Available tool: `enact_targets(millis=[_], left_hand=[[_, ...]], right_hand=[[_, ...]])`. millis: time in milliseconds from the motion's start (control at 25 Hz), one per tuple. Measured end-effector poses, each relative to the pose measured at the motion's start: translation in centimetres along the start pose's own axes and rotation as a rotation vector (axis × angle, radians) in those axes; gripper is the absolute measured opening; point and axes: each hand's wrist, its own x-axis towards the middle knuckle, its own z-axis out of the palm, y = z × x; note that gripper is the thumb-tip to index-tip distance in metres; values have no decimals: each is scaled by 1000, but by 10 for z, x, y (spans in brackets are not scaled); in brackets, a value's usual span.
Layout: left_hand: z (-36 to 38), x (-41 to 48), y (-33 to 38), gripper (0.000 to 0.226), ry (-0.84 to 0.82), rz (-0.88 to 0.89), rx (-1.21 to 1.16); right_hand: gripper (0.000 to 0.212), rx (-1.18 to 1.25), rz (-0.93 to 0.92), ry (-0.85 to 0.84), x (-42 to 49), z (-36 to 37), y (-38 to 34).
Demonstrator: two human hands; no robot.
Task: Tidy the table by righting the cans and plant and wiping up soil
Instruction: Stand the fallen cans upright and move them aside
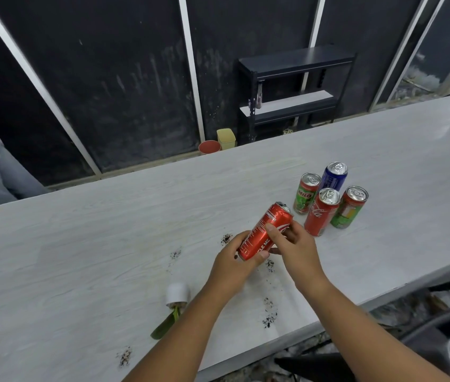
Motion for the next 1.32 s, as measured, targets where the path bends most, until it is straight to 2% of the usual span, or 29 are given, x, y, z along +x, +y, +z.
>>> enact_targets(millis=[120,200,320,520,680,800,1040,1160,1240,1320], left_hand=[[-2,1,-4,65,-9,41,262],[-7,-1,-15,77,42,80,472],[-12,-14,-36,59,157,149,746],[-2,-31,-57,40,174,251,1008],[-2,-32,-63,38,212,323,1063],[-1,-34,-65,39,227,347,1084],[0,-34,-67,36,215,326,1072],[-2,-33,-64,39,178,257,1006],[-5,-30,-59,42,144,190,936],[-13,-29,-52,44,147,158,846]], right_hand=[[38,20,-32,36,-4,-4,1],[45,-32,-72,64,-5,-12,-1],[54,-168,-134,139,-7,-38,-5],[57,-273,-138,356,-12,-100,0],[59,-279,-103,521,-7,-141,-1],[62,-308,-86,576,-2,-160,2],[68,-403,-60,542,8,-174,13],[65,-428,-28,531,10,-177,17],[72,-449,44,516,9,-180,24],[89,-481,128,536,-2,-178,37]])
